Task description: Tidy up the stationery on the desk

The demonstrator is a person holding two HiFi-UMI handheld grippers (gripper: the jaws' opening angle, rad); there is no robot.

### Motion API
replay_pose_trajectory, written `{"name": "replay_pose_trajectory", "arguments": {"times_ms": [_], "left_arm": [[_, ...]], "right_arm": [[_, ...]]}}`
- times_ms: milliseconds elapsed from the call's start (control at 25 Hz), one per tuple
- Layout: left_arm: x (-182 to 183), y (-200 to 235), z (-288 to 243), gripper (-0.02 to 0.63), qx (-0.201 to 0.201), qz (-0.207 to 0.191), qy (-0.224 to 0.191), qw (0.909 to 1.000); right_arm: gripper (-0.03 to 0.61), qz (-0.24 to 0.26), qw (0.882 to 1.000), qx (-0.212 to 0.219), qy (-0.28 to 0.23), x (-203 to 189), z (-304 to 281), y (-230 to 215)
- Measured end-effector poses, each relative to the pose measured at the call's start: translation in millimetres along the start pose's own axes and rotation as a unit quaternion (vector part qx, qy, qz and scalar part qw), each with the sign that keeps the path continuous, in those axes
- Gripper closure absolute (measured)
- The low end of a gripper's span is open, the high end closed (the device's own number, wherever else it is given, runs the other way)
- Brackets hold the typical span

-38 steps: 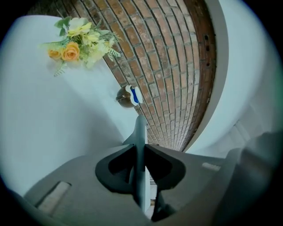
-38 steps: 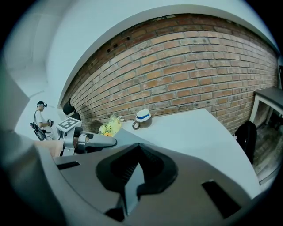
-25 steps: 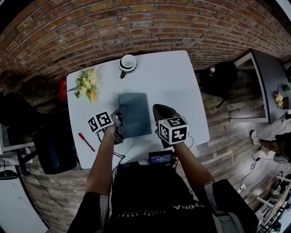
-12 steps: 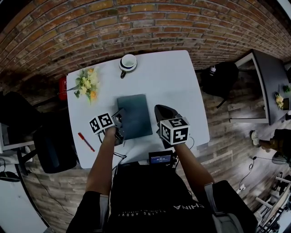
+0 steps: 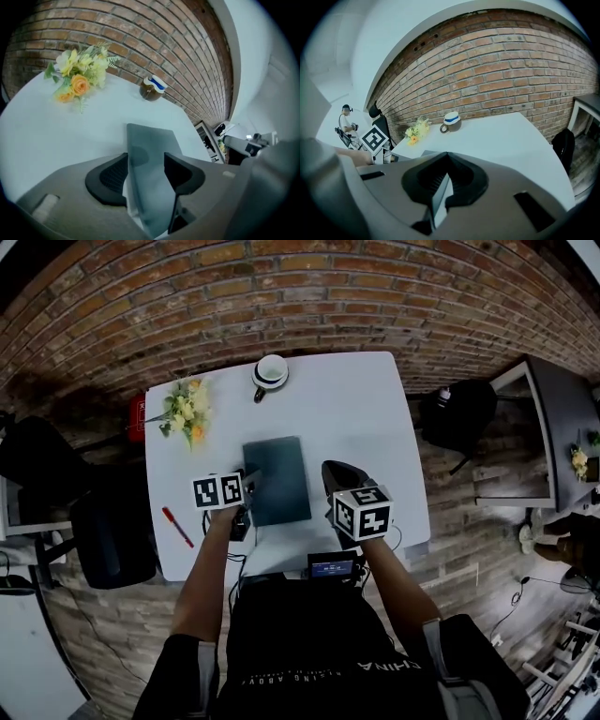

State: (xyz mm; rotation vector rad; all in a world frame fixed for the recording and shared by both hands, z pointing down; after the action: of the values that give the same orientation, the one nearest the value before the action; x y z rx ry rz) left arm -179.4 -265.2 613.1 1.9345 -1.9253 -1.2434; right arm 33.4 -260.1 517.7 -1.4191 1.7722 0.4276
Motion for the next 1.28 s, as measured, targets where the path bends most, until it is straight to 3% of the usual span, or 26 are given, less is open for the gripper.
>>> {"name": "replay_pose_trajectory", "arguments": {"times_ms": [160, 320, 520, 640, 920, 1280], "left_arm": [[-1, -18, 17, 0.383, 0.017, -0.072, -0.03, 0.9968], [-11, -46, 33, 0.399, 0.02, -0.149, -0.079, 0.9855], [-24, -78, 54, 0.562, 0.017, -0.187, -0.148, 0.971], [-32, -89, 61, 0.601, 0.019, -0.187, -0.169, 0.9674], [-57, -94, 83, 0.601, 0.042, -0.165, -0.194, 0.9662], [-83, -37, 149, 0.601, 0.088, -0.119, -0.231, 0.9616]], "right_arm": [[0.568, 0.012, 1.0, 0.025, 0.007, -6, 4, 2], [0.568, 0.039, 0.997, 0.065, 0.014, -12, 12, 11], [0.569, 0.068, 0.993, 0.099, 0.015, -19, 22, 15], [0.569, 0.083, 0.99, 0.113, 0.015, -21, 28, 18], [0.569, 0.113, 0.983, 0.145, 0.019, -24, 37, 34], [0.569, 0.155, 0.97, 0.183, 0.03, -28, 17, 118]]}}
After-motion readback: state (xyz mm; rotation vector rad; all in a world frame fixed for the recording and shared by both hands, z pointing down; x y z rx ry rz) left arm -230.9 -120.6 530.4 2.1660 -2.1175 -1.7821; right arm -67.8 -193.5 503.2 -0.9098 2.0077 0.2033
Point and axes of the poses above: the fingertips, and each gripper's own axes: z backward along the fingers, y to its left, x out of its top, the point moved 4 cm from there along z, backward along the fingers, and after that the axes turned 8 degrees about -x, right-handed, at the moved point
